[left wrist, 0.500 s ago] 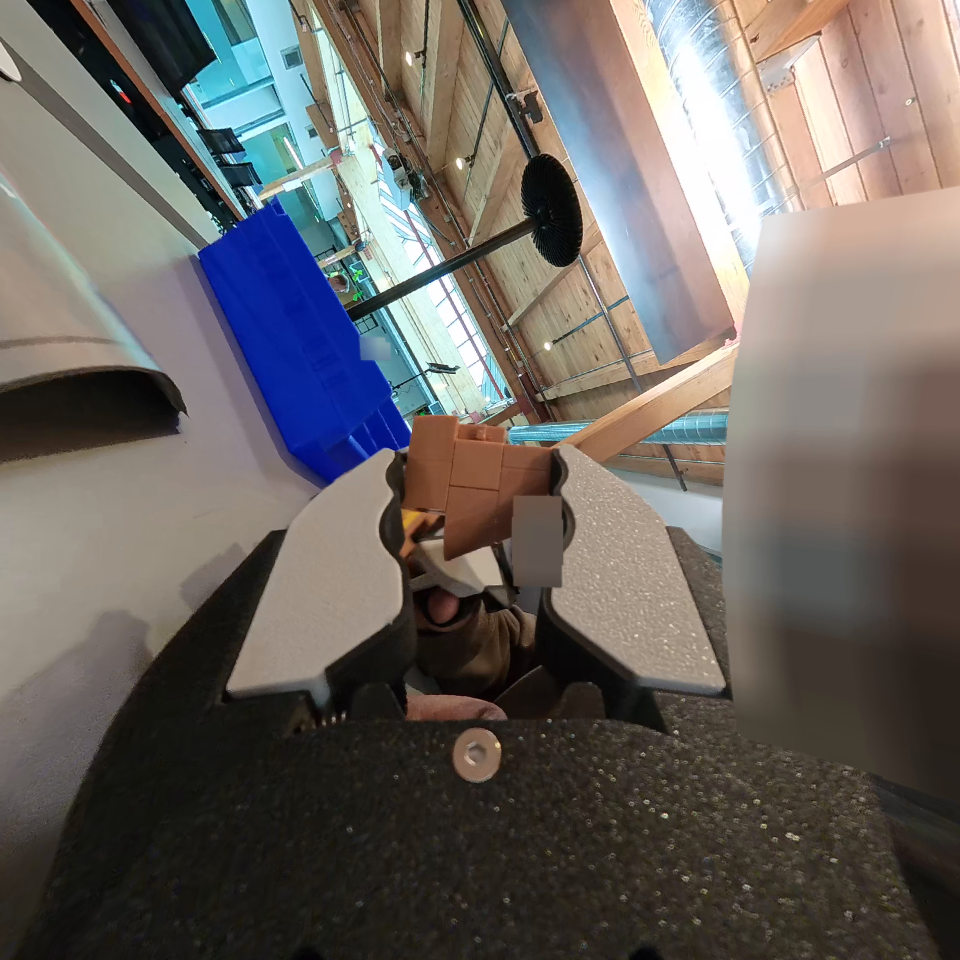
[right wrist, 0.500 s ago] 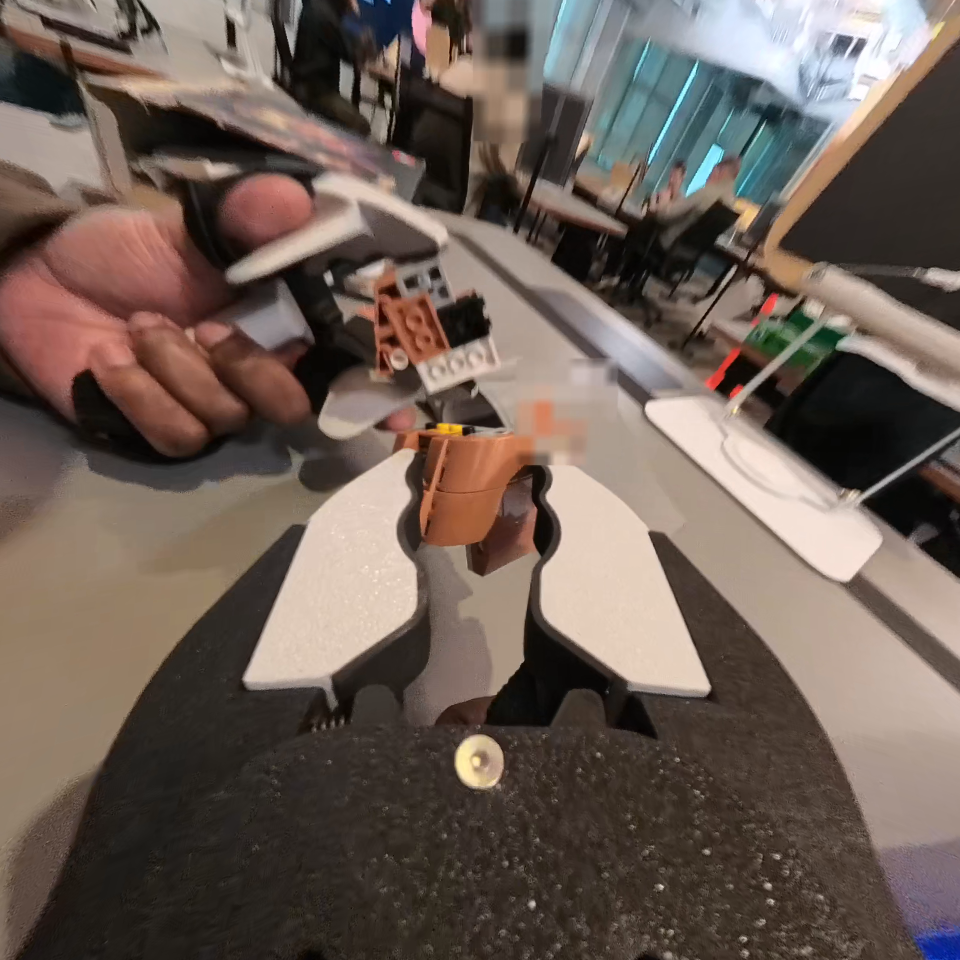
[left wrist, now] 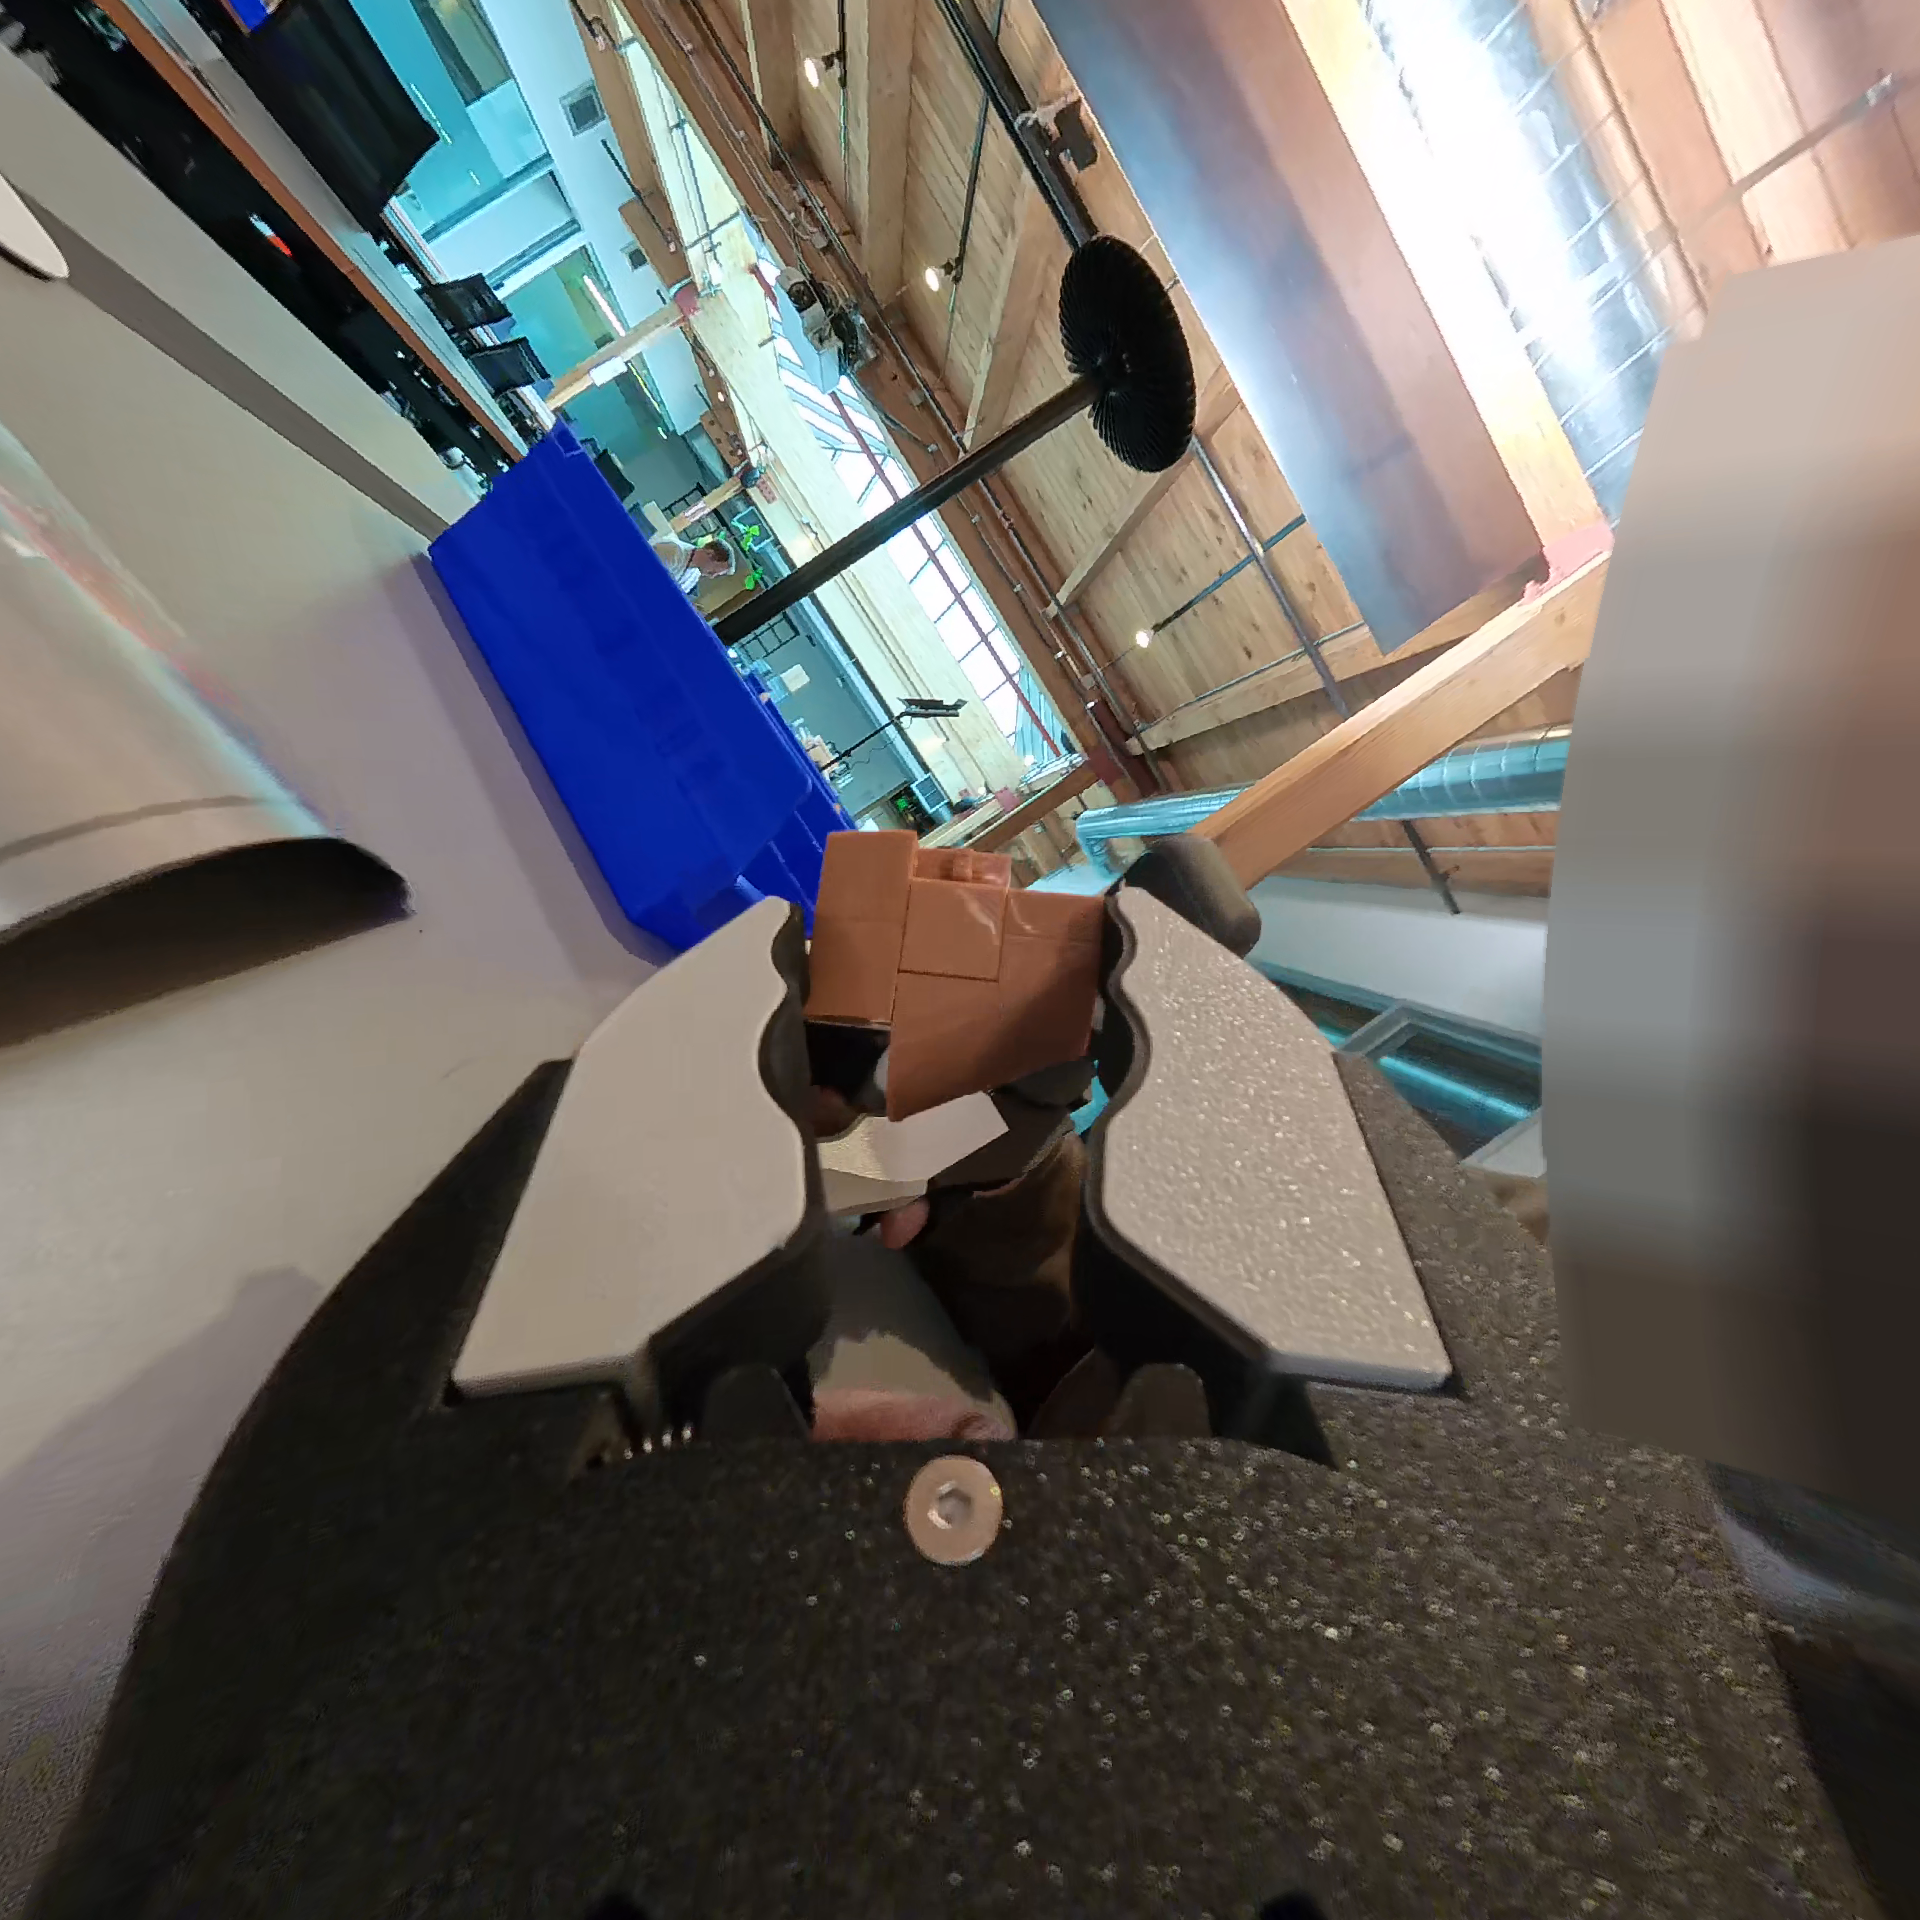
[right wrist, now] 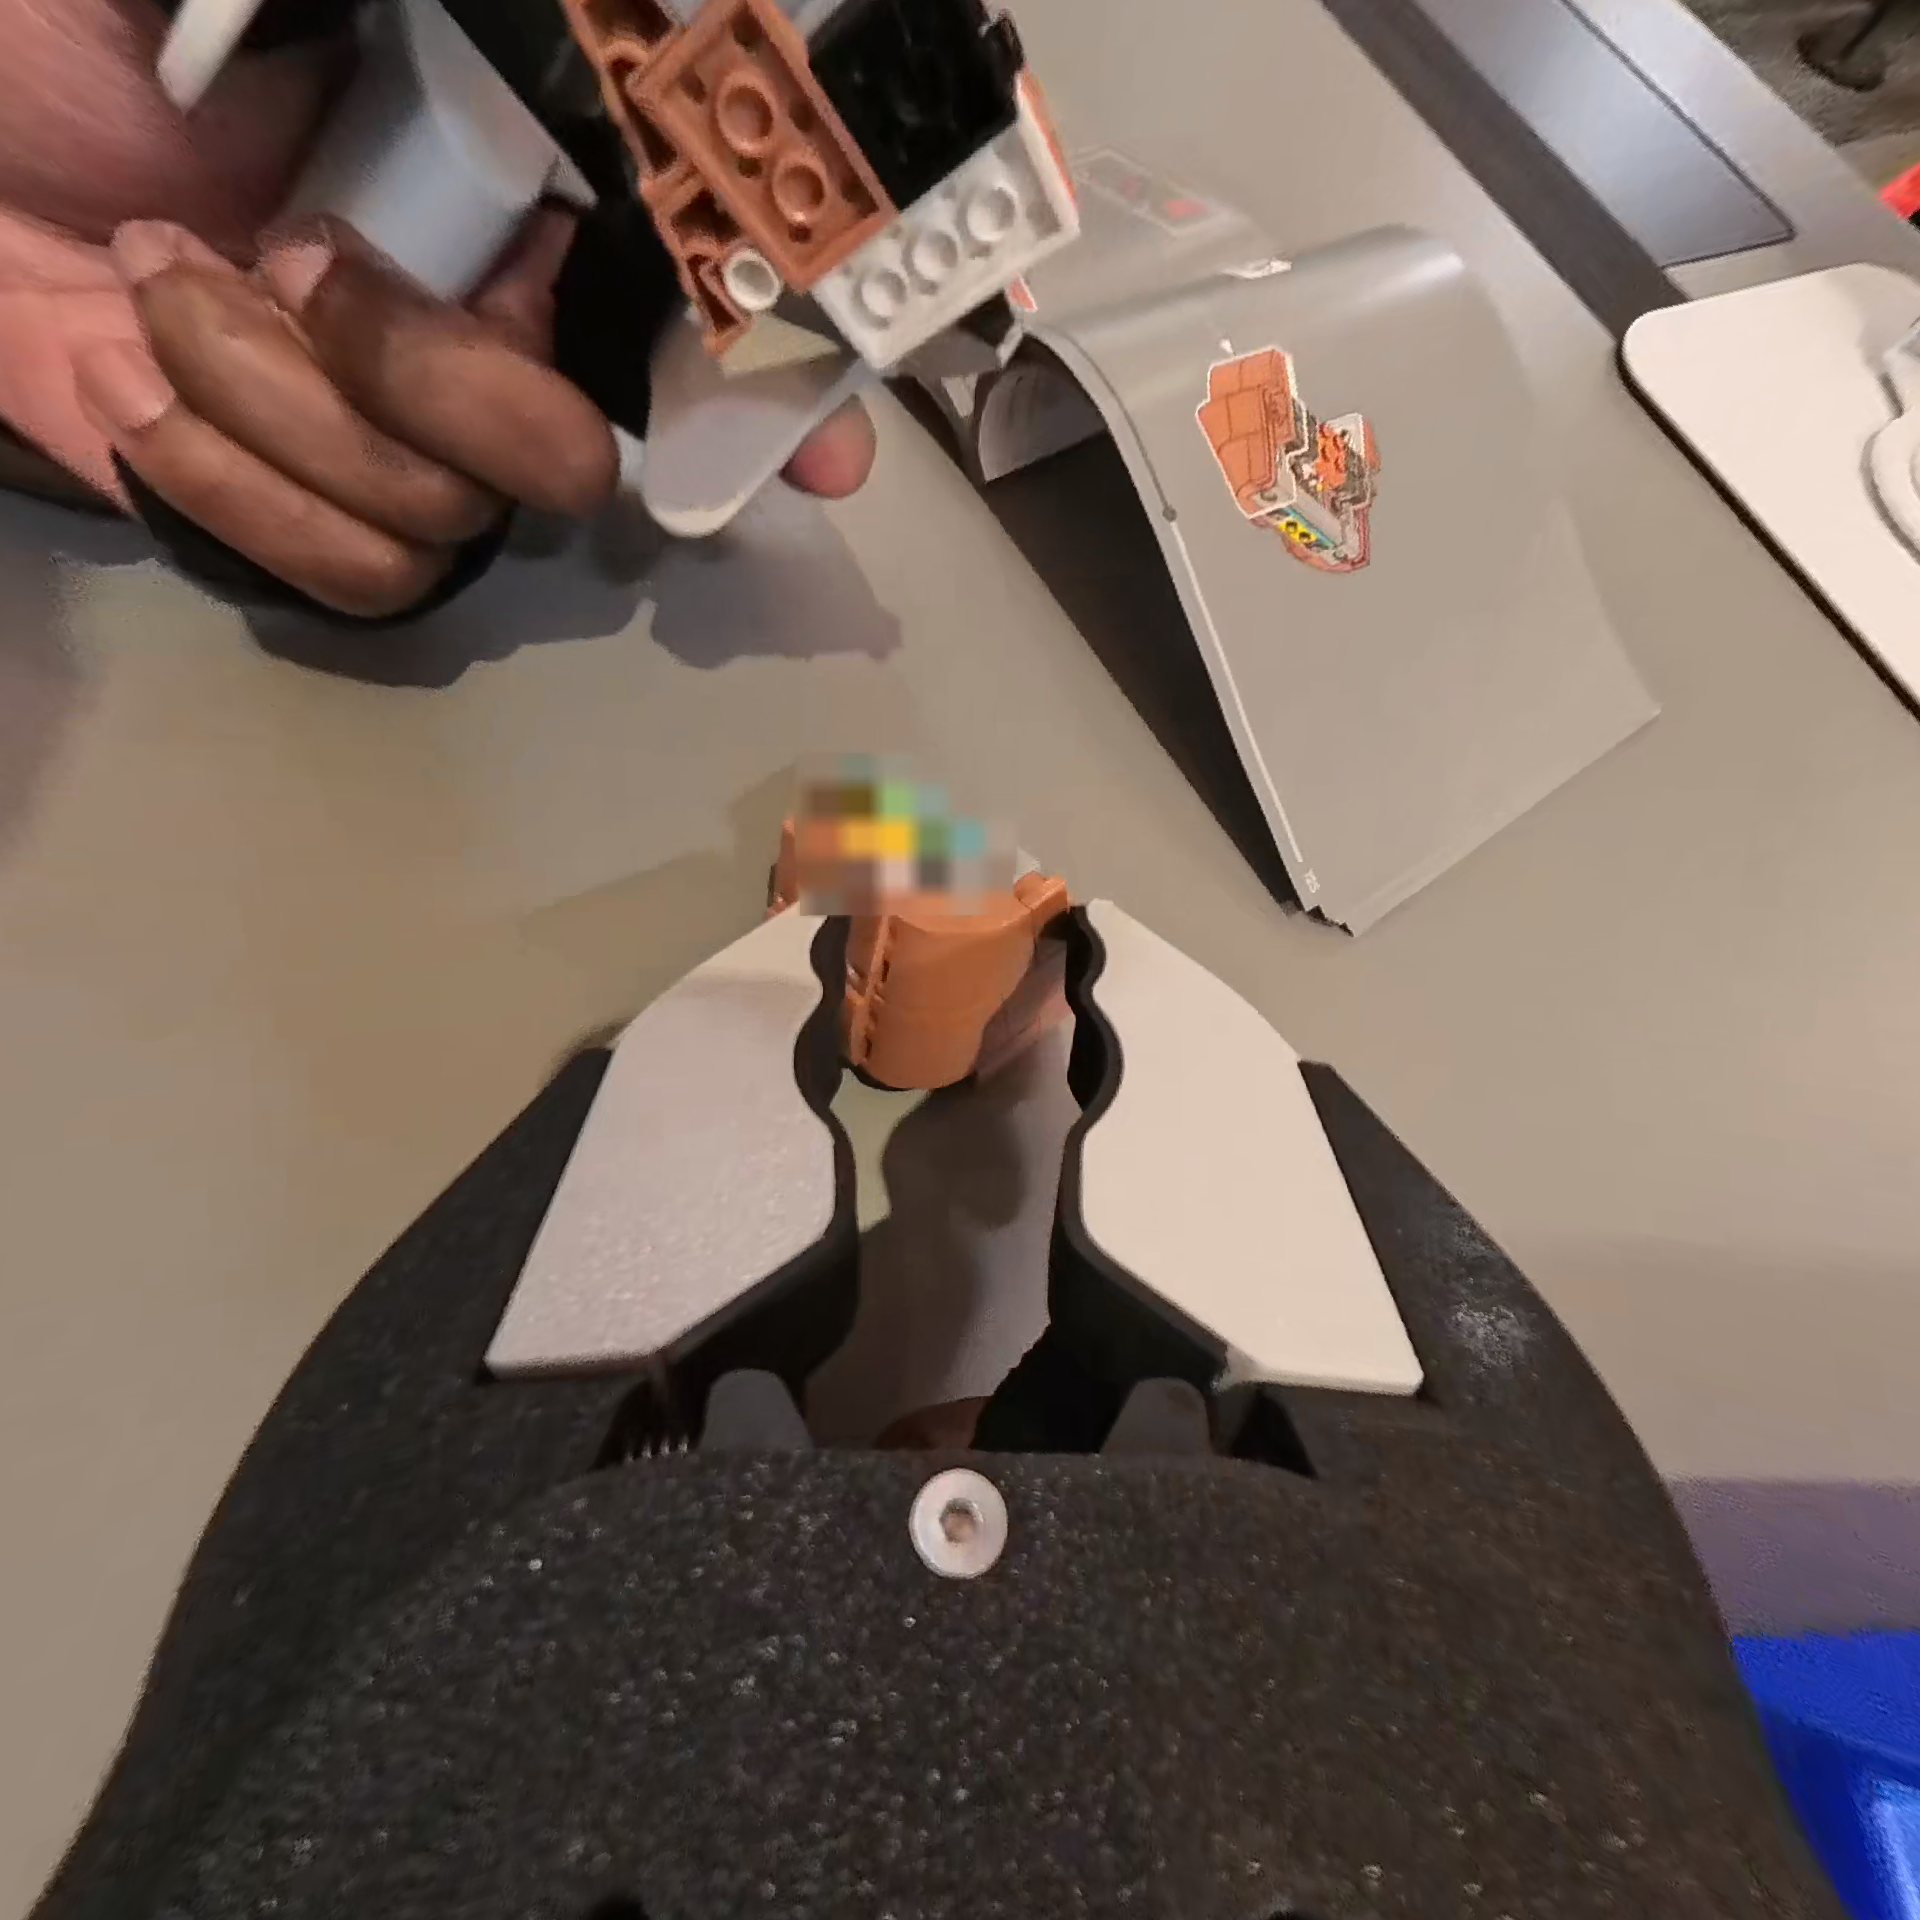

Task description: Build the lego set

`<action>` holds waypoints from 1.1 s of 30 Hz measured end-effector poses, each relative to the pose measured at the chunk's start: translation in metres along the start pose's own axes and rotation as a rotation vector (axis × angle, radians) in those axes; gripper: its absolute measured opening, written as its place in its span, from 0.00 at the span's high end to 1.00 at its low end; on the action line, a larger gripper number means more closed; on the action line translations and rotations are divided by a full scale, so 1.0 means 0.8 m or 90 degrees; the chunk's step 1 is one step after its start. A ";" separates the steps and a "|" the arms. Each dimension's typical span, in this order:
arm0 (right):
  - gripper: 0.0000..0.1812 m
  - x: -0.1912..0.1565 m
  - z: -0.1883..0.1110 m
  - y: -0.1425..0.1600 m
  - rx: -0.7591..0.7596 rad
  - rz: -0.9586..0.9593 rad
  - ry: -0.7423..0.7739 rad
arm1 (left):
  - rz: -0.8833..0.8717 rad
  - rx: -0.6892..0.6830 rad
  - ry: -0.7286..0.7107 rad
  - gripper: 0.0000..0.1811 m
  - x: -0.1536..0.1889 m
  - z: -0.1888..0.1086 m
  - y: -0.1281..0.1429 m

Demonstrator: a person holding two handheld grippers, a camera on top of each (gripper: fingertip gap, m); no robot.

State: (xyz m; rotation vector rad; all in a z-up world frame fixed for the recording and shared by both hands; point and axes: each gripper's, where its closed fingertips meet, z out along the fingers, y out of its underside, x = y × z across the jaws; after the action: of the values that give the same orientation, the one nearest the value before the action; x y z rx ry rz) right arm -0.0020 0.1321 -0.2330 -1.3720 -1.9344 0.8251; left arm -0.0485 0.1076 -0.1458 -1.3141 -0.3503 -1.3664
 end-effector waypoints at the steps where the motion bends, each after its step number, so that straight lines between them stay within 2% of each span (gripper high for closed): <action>1: 0.77 -0.001 -0.002 0.002 -0.006 -0.001 -0.008 | 0.014 -0.005 -0.004 0.70 0.000 0.000 0.000; 4: 0.77 -0.003 -0.009 0.010 -0.023 0.002 -0.035 | 0.051 -0.020 -0.018 0.70 0.000 0.000 0.000; 9: 0.66 -0.008 -0.019 0.026 -0.052 0.041 -0.089 | 0.081 -0.044 -0.030 0.70 -0.001 0.002 0.005; 13: 0.62 -0.011 -0.026 0.003 -0.003 0.096 -0.117 | 0.082 -0.050 -0.031 0.70 -0.002 0.002 0.007; 18: 0.65 -0.008 -0.017 0.004 -0.048 0.000 -0.124 | 0.076 -0.049 -0.035 0.70 -0.003 0.001 0.006; 22: 0.73 -0.008 -0.008 0.006 -0.060 -0.063 -0.125 | 0.090 -0.060 -0.045 0.70 -0.005 0.001 0.007; 24: 0.78 -0.005 -0.006 0.003 -0.047 -0.100 -0.109 | 0.094 -0.062 -0.048 0.70 -0.006 0.001 0.007; 29: 0.78 -0.008 -0.007 -0.005 0.014 -0.201 -0.056 | 0.104 -0.065 -0.061 0.70 -0.009 -0.001 0.004; 33: 0.78 -0.009 -0.013 -0.011 0.074 -0.356 0.028 | 0.108 -0.074 -0.070 0.70 -0.012 -0.002 0.004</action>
State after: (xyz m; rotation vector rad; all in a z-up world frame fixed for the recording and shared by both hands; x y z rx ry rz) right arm 0.0028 0.1245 -0.2203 -0.7119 -2.0506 0.6107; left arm -0.0490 0.1101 -0.1556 -1.4840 -0.2298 -1.1897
